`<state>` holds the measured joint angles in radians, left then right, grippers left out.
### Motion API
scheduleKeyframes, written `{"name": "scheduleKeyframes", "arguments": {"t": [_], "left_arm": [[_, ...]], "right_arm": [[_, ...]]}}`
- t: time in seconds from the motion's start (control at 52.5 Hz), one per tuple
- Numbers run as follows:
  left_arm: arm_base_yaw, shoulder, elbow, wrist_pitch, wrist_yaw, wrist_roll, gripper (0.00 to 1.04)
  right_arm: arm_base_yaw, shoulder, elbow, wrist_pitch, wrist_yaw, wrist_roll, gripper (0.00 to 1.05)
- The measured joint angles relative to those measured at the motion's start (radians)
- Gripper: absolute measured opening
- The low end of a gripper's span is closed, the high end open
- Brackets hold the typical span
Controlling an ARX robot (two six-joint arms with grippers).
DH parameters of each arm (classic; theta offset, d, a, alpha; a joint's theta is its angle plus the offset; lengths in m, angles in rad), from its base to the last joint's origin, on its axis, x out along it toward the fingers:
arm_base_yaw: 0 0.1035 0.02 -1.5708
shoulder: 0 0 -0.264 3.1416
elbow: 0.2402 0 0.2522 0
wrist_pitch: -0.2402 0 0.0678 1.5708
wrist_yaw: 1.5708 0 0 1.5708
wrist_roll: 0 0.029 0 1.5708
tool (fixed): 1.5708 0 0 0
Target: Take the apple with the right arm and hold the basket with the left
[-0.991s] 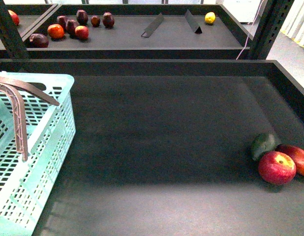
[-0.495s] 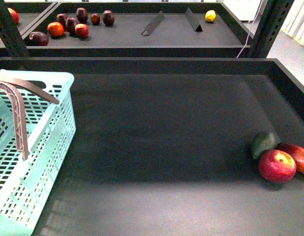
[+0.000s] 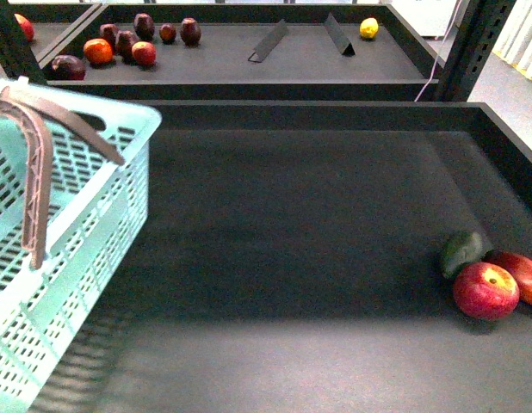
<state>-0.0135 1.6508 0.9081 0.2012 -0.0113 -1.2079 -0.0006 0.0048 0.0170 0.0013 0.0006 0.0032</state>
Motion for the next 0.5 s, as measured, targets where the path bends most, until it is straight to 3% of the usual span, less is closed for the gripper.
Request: {"name": "scheduleKeyframes", "arguments": {"t": [0.114,0.362,0.495], "left_arm": [[-0.118,-0.055,0.026,-0.053,-0.011,0.019,0.16],[-0.465,-0.042,0.168,-0.173,-0.02,0.053,0.16],[-0.544,-0.025,0.209,-0.186,-0.021,0.074,0.16]], "right_arm": [[0.0,0.0,0.0,0.0,0.0,0.0,0.96],[0.0,0.0,0.0,0.0,0.0,0.0,0.96],[0.0,0.0,0.0,0.0,0.0,0.0,0.96]]}}
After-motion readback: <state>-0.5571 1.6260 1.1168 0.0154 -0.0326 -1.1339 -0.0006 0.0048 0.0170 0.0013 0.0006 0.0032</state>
